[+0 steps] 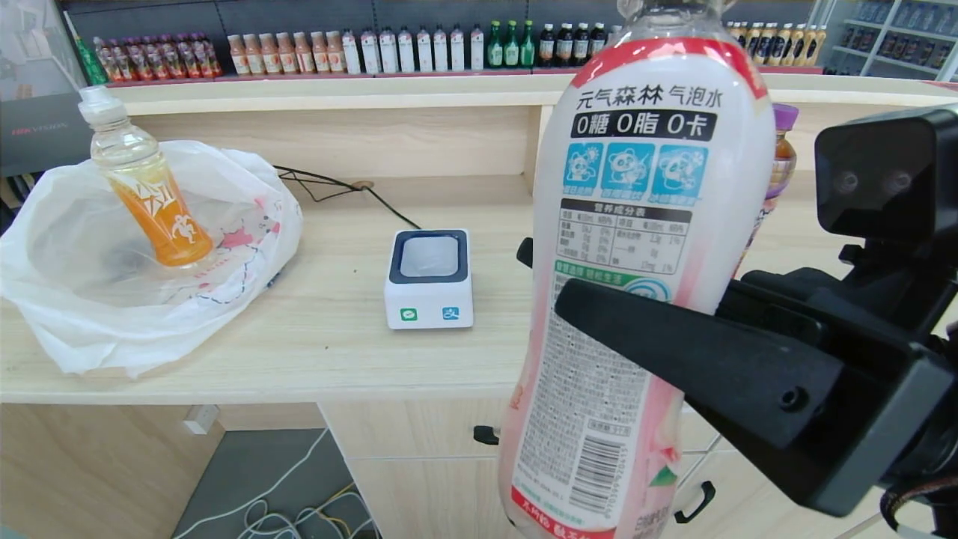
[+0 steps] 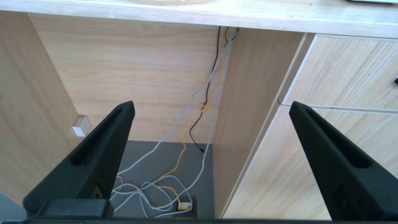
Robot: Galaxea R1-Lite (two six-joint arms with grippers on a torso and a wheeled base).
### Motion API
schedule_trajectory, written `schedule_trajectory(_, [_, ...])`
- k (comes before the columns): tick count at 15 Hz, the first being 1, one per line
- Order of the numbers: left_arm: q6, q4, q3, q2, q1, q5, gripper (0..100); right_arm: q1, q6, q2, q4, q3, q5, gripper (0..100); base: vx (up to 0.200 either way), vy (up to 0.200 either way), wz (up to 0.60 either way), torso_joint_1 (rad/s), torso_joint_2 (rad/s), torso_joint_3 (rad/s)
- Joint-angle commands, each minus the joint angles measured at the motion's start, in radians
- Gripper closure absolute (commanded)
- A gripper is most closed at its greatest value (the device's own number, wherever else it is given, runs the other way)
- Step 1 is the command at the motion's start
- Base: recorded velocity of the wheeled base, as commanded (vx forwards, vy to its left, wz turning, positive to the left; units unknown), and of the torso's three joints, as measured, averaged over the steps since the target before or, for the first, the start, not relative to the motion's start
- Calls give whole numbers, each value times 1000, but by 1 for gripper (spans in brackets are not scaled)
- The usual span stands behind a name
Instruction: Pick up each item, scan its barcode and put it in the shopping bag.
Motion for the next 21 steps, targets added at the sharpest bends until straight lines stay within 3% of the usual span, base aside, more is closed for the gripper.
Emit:
schedule_trajectory(1, [0,0,0,0,0,2,0,1,-2,-5,0,-3,0,100,0,0,0,0,0,0])
schedule_trajectory(5, [0,0,0,0,-1,0,0,-13,-28,-22,0,5,-12,100,0,0,0,0,0,0])
schedule_trajectory(8, [0,0,0,0,-1,2,0,-70,-140,-24,3,3,-38,100,0,0,0,0,0,0])
schedule_trajectory(10, [0,0,0,0,0,2,0,-74,-229,-36,4,9,-85,100,0,0,0,0,0,0])
schedule_trajectory(14, [0,0,0,0,0,0,0,-94,-280,-79,12,15,-193,100,0,0,0,0,0,0])
schedule_trajectory(21, [0,0,0,0,-1,0,0,-346,-349,-188,12,57,-194,100,0,0,0,0,0,0])
